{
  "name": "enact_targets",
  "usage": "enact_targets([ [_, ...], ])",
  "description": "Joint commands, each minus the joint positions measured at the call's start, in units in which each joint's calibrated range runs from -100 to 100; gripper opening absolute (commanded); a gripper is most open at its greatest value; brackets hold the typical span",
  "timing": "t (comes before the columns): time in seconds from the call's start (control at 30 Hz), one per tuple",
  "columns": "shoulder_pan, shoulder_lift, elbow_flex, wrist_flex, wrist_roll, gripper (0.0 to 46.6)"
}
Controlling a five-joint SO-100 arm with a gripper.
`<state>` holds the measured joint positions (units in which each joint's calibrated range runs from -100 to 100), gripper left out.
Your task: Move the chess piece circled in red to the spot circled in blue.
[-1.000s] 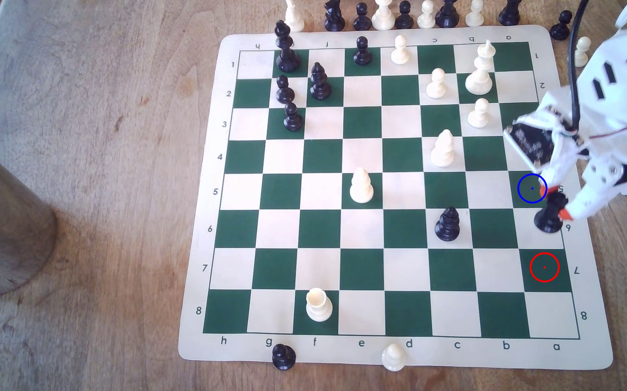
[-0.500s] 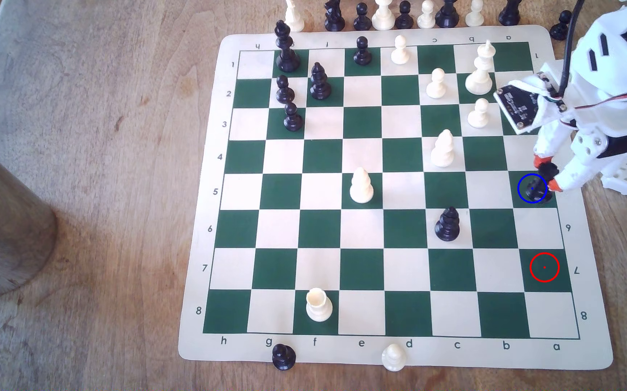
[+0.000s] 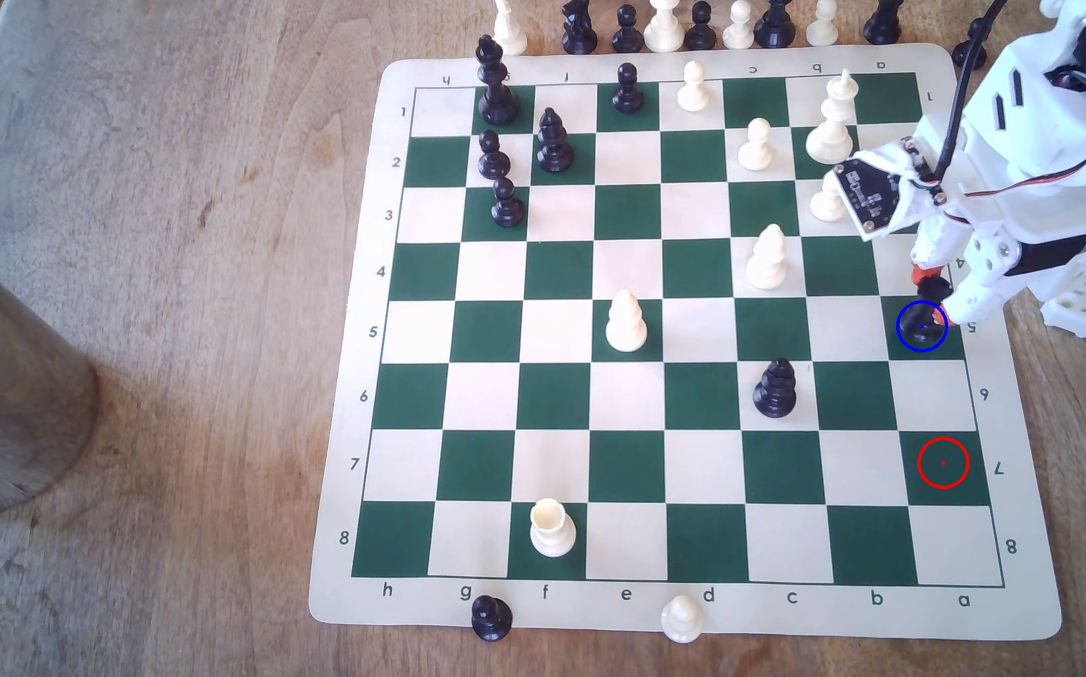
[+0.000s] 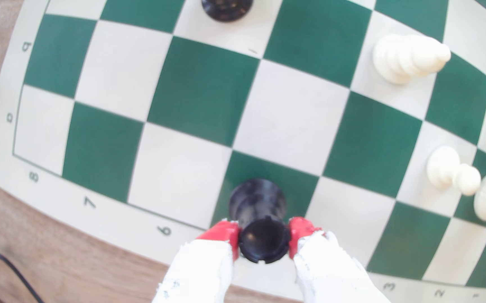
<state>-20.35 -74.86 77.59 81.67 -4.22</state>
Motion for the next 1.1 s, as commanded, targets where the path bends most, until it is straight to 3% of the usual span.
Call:
enact_targets([
  [0.0,-0.10,0.59,-1.07,-0.76,0.05,4.9],
  [0.6,-0.02,1.69,2.01,-2.89,0.15,4.9],
  [0.63,-0.02,1.86,2.10,-2.97,0.15,5.6],
  [0.7,0.45,2.37,2.29,-3.05,0.15,16.2],
  [0.73,0.53,2.37,2.38,-3.13,0.20,18.3],
  [1.07,2.56,4.07,0.29,-2.72,1.76,20.9],
])
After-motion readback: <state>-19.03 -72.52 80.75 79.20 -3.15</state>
